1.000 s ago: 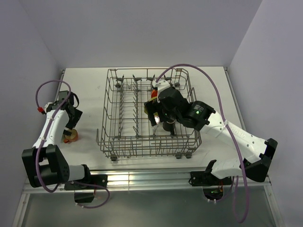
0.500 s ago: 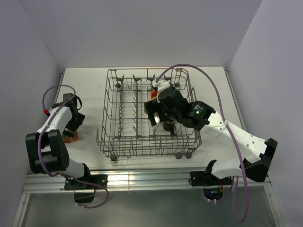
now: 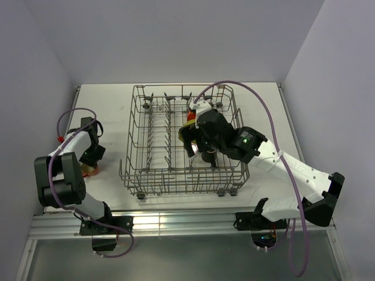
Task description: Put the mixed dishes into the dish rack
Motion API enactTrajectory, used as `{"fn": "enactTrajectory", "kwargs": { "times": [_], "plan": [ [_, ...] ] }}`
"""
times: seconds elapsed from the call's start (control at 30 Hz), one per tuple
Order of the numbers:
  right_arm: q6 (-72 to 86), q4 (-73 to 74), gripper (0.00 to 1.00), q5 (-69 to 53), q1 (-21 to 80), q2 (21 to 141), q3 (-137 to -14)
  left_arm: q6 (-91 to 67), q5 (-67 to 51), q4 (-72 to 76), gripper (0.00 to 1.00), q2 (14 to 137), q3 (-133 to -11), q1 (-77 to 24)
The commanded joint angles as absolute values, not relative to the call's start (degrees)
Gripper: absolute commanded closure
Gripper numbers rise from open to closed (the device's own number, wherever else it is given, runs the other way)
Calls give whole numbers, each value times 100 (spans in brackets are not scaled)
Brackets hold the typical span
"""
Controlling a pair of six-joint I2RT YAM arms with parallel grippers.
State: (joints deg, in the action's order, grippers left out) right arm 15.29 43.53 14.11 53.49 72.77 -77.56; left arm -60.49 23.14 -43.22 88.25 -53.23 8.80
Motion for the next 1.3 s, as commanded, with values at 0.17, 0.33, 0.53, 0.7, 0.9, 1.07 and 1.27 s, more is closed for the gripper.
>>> {"fn": "enactTrajectory", "kwargs": {
  "times": [0.17, 0.33, 0.53, 0.7, 0.9, 1.07, 1.27],
  "plan": [
    [1476, 4008, 0, 1486, 5388, 7005, -7612, -5898, 2101, -4069, 78, 8921, -5194, 888],
    [1538, 3938, 0, 1398, 5396, 6987, -7576, -5880, 2048, -4227, 100, 8807, -5474, 722],
    [1608, 3858, 1, 1310, 5388, 6865, -7559, -5783, 2171, -4869, 100, 8298, -6256, 563],
    [1626, 3771, 1, 1187, 5388, 6811, -7532, -5669, 2364, -5475, 100, 7605, -7037, 554],
    [1687, 3613, 0, 704, 5388, 6926, -7707, -5187, 1778, -5495, 100, 6602, -8075, 510],
    [1749, 3349, 1, -156, 5379, 7005, -7980, -4886, -936, -4327, 100, 5872, -7858, 501],
    [1933, 3006, 1, -913, 5265, 6917, -8095, -5624, -3513, -2229, 100, 5397, -6962, 361]
  ]
}}
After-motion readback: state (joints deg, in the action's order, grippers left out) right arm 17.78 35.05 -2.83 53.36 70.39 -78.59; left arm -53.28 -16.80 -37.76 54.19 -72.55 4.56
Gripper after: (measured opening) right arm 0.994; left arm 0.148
